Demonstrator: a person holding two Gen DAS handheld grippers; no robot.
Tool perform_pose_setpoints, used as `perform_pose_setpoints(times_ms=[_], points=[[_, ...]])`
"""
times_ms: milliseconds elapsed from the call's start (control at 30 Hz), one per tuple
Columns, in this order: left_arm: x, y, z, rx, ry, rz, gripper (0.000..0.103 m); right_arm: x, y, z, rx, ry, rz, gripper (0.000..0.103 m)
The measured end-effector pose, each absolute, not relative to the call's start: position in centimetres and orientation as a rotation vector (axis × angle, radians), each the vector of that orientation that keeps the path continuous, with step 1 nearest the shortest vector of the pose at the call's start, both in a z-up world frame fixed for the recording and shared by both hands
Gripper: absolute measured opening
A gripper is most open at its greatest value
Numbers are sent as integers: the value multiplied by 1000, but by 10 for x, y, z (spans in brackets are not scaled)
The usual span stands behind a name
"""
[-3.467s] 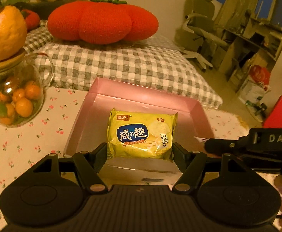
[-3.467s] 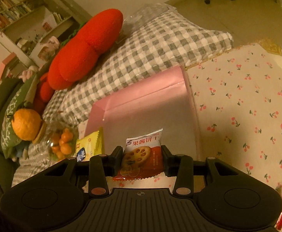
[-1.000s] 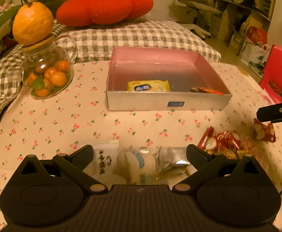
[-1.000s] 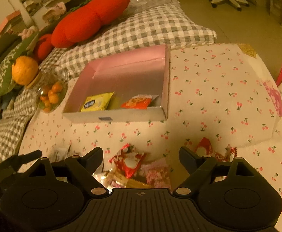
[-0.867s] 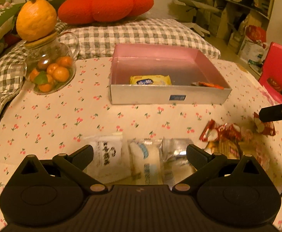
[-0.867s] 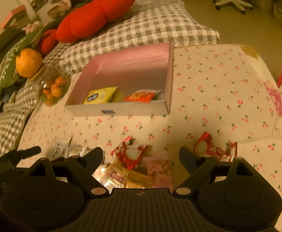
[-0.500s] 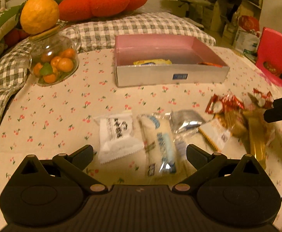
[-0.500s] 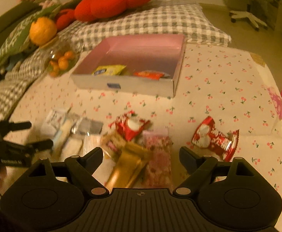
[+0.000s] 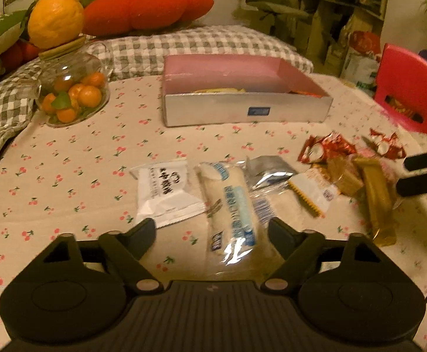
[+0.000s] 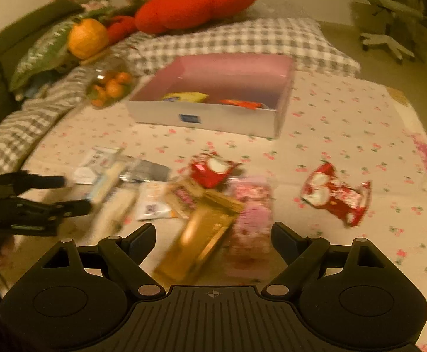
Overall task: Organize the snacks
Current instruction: 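Move both tools back from the box to the snack pile, then grasp the white-and-blue milk stick packet with the left tool while the right tool grasps the gold bar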
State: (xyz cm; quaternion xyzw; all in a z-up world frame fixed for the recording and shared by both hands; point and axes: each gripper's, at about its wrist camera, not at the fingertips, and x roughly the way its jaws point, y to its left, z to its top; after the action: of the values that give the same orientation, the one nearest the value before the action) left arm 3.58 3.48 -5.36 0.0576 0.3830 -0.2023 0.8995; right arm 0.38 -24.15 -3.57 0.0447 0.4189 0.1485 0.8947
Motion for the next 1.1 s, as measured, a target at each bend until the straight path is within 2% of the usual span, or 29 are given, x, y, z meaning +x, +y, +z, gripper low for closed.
perform_pose_setpoints(times_ms=[300, 500, 567, 700, 767, 933, 1000, 1100], points=[[40, 26, -58, 75, 817, -445, 55, 1, -223, -46, 79, 910, 357, 85], [47, 30, -60, -5, 846, -420, 48, 1, -216, -52, 65, 922, 339, 82], [49, 30, -62, -24, 855, -408, 46, 1, -215, -52, 70, 929, 325, 76], [53, 29, -62, -49, 863, -393, 44, -1, -207, -51, 49, 955, 324, 72], [55, 27, -62, -47, 863, -386, 43, 0, -204, -55, 42, 985, 328, 64], [58, 24, -62, -46, 862, -370, 39, 3, -201, -67, 24, 1000, 298, 53], [60, 23, -62, -46, 863, -366, 38, 3, -202, -67, 30, 992, 290, 52], [61, 24, -61, -49, 864, -360, 32, 5, -203, -67, 26, 987, 276, 42]])
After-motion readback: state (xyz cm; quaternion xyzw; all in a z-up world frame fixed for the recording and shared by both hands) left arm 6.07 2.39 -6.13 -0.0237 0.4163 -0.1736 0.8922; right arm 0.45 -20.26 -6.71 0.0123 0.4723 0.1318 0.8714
